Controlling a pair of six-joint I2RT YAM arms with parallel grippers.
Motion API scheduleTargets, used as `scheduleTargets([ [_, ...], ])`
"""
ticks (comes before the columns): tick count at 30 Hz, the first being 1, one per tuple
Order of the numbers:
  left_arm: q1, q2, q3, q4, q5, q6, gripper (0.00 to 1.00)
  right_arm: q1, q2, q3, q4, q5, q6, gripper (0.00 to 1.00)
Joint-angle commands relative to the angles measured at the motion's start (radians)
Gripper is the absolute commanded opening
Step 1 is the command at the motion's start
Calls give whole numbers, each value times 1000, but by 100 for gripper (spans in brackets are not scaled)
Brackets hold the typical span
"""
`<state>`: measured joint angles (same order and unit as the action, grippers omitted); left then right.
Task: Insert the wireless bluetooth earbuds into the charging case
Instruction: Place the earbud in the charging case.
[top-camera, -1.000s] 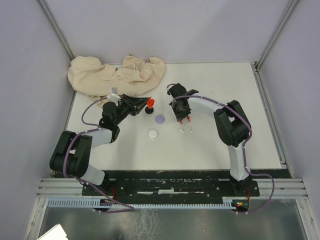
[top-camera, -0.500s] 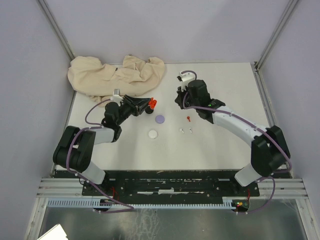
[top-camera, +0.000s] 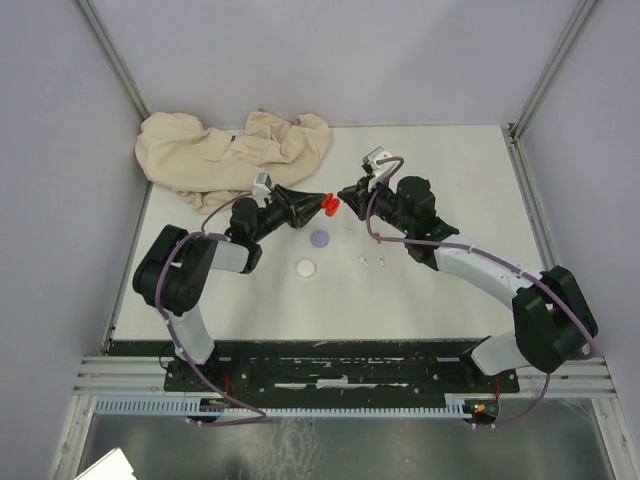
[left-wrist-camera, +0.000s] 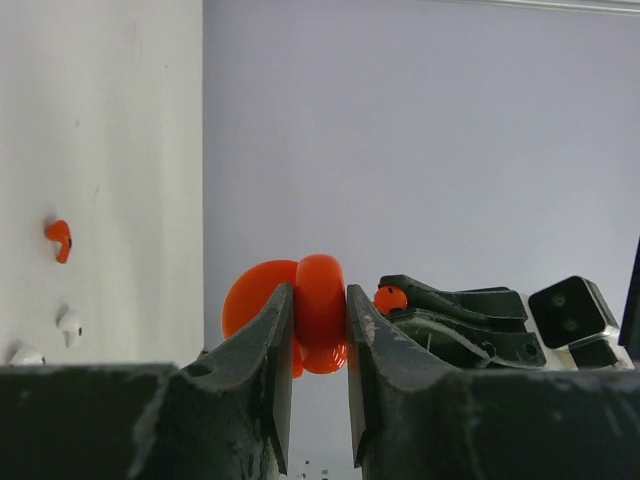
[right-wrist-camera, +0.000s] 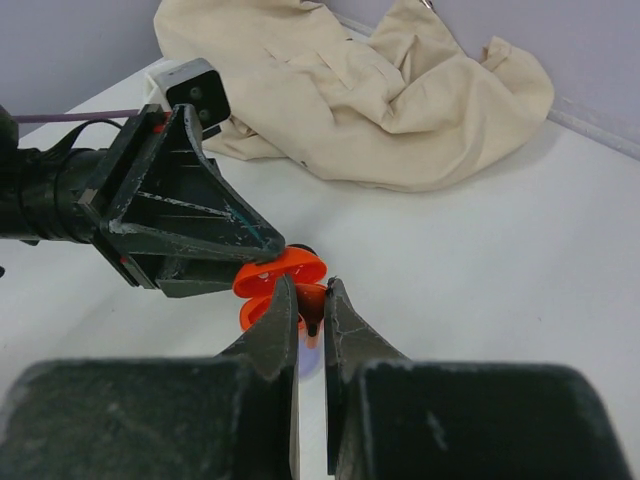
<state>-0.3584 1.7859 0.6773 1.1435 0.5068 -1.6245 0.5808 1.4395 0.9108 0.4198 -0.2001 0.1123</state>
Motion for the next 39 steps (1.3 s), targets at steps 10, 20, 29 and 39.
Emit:
scheduleTargets([
  [10,-35,43,99,110,69,-115,3,16,0,-24,138,-79,-67,2],
  [20,-37,40,112,103,68,-118,3,20,14,-27,127,-82,-80,2],
  [29,-36,35,114,110,68,-126,3,21,19,-38,121,-81,-86,2],
  [39,-37,47,124,118,59,-131,3,22,13,-12,55,-119,-88,28],
])
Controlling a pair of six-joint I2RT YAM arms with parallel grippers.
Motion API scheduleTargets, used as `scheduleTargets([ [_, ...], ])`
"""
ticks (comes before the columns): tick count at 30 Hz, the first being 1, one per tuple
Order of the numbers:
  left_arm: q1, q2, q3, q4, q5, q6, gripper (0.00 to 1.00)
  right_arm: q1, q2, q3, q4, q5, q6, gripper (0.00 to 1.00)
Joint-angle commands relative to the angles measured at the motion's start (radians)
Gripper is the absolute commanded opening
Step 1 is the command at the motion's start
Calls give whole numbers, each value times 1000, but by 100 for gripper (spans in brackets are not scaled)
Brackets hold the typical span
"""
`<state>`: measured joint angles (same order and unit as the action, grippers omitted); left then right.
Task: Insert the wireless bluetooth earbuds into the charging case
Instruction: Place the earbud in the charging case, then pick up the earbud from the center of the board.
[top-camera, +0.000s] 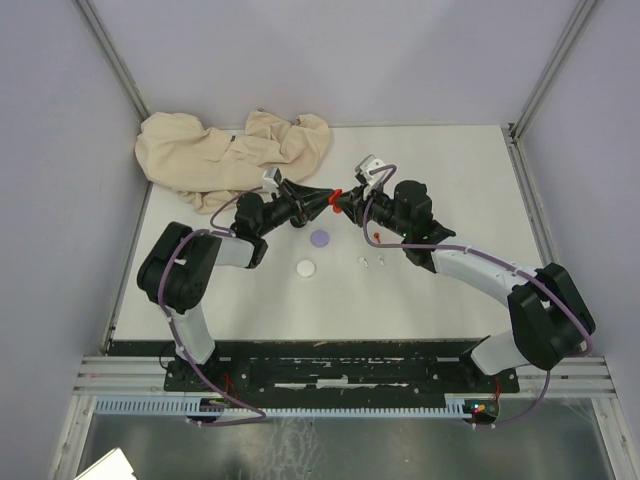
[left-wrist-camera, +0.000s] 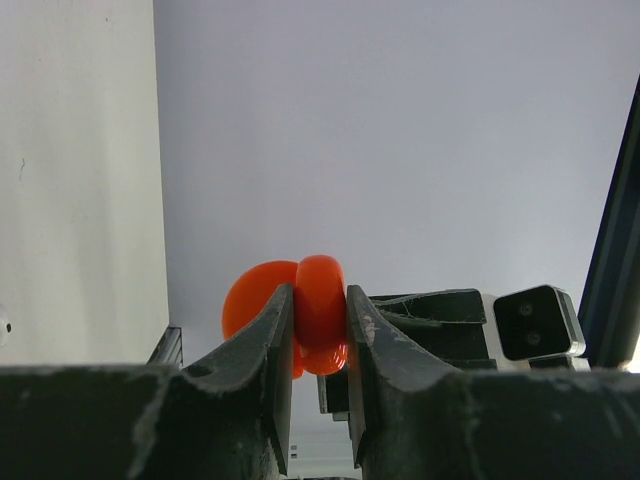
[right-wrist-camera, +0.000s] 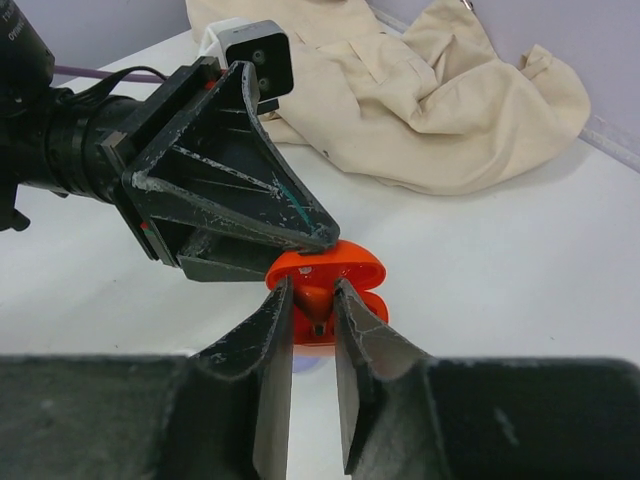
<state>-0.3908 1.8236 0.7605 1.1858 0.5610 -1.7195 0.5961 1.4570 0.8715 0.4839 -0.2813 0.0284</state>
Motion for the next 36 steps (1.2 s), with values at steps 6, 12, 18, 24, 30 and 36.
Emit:
scheduleTargets([
  [6,-5,21,45,76,3,-30,3,7,-58,10,41,-34,33,48],
  [12,1,38,24,79,-7,-9,3,3,-164,29,-14,145,81,60],
  [18,44,36,-35,111,-3,-6,3,-41,-95,329,-623,456,159,64],
  [24,75,4,-94,122,25,3,3,-96,200,611,-1062,434,181,67],
  [30,78,-26,-134,131,42,6,3,-102,427,761,-1252,370,157,63],
  [36,78,-38,-147,131,52,8,3,-102,504,743,-1214,331,165,62],
])
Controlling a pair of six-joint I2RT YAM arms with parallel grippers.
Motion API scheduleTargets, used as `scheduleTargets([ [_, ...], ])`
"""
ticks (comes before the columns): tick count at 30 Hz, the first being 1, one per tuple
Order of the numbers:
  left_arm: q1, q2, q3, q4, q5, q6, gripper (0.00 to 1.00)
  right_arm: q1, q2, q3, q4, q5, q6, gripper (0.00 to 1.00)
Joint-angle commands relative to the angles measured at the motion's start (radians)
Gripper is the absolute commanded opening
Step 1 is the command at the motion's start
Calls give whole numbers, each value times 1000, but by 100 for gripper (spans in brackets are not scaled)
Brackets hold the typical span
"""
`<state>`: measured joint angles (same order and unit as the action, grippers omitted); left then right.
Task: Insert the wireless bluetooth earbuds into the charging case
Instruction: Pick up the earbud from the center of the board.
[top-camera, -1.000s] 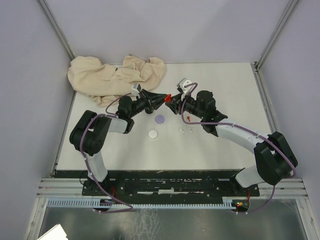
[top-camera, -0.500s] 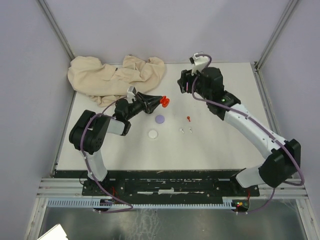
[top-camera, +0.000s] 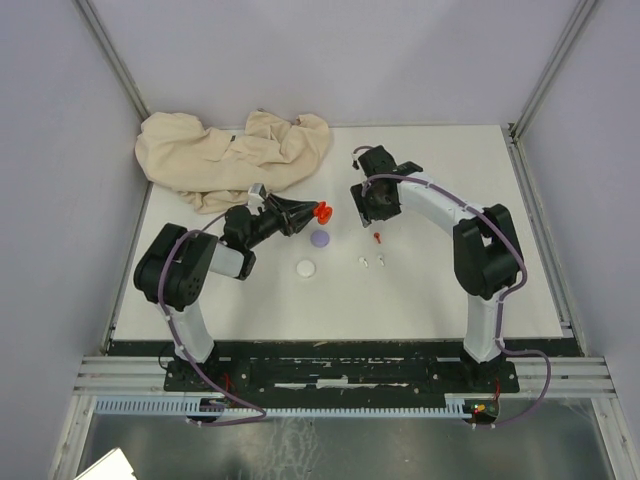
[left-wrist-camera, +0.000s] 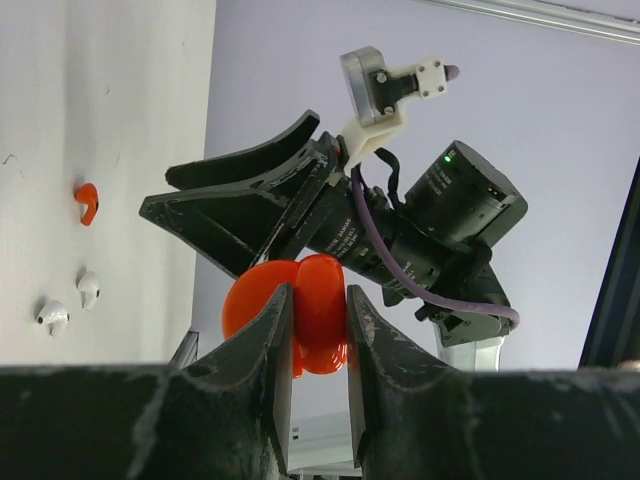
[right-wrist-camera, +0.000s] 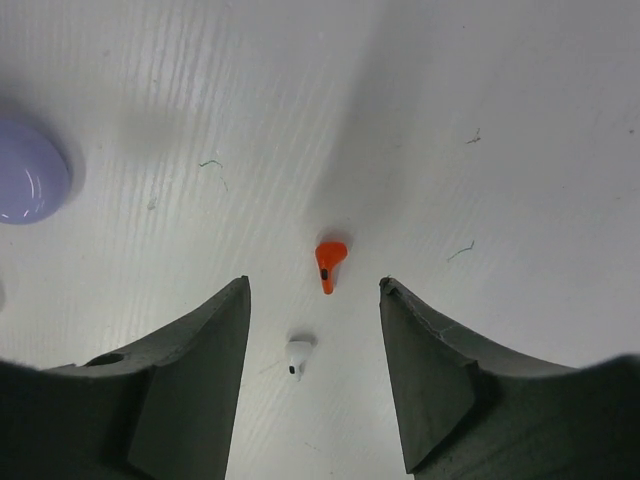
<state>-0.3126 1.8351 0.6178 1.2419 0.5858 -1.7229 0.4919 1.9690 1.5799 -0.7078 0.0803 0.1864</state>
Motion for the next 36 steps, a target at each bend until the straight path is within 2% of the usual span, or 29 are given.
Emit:
scheduleTargets([
  [1,0,-50,-5,74,28,11,3,2,6,36,-23,-34,8,62],
  [9,0,-45,-9,77,34,11,3,-1,90,55,-41,-58,10,62],
  [31,0,-30,-6,87,37,5,3,-40,168,74,-47,-99,17,52],
  [36,-1,-27,-6,90,37,3,3,-42,172,78,-57,-96,18,44],
])
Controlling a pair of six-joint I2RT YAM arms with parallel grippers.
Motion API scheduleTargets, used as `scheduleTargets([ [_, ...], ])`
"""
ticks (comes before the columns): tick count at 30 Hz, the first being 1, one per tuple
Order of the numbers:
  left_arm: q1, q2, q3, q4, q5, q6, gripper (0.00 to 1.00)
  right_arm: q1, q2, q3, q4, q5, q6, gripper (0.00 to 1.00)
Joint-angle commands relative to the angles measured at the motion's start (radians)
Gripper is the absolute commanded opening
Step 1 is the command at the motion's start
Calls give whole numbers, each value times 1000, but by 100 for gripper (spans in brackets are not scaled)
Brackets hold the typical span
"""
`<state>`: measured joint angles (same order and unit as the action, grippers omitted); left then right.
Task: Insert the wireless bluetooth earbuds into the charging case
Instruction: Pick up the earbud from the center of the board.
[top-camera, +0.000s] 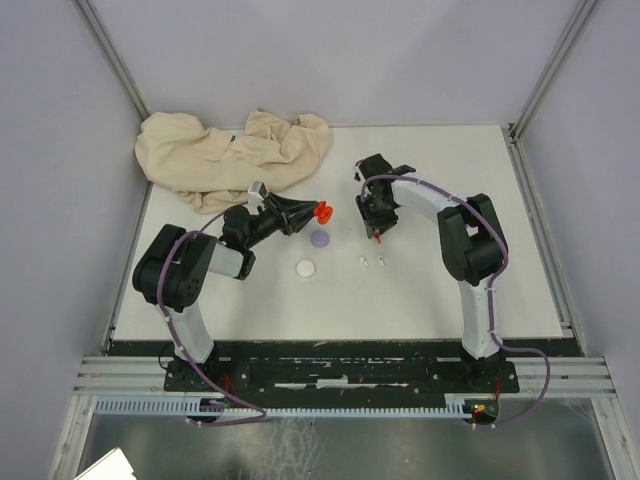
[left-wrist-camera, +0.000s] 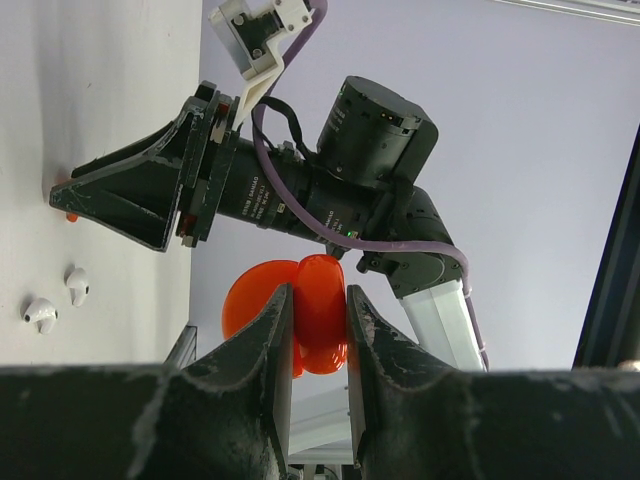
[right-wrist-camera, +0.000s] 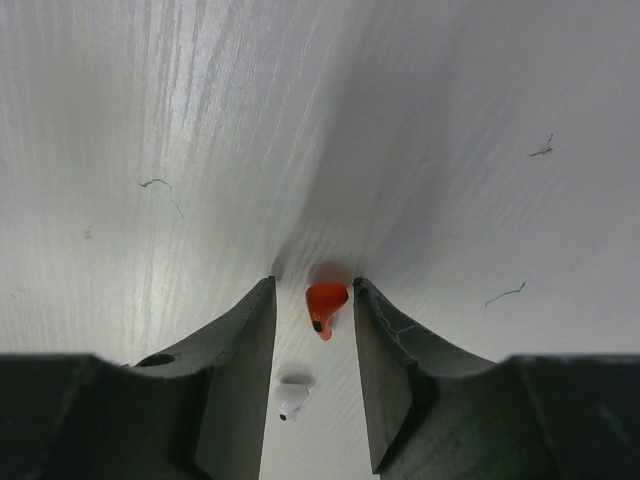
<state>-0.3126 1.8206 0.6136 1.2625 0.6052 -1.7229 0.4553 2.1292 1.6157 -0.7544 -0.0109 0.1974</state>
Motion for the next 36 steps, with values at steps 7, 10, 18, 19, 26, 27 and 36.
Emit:
scheduleTargets([
  [7,0,-12,-6,76,16,0,3,-4,6,35,-30,7,7,39],
  [10,0,-13,-6,77,14,0,3,-6,4,28,-30,10,7,38],
  [18,0,-18,-12,79,12,-1,3,-12,9,30,-30,17,11,34],
  [19,0,-18,-12,79,12,-1,3,-13,9,30,-29,18,11,33],
  [26,0,-18,-13,80,13,-1,3,-17,14,34,-24,20,9,20],
  [27,0,-18,-14,81,12,-1,3,-17,13,38,-24,20,8,18],
  [36,0,-21,-10,69,6,5,3,-16,-195,-71,181,-17,-14,3],
])
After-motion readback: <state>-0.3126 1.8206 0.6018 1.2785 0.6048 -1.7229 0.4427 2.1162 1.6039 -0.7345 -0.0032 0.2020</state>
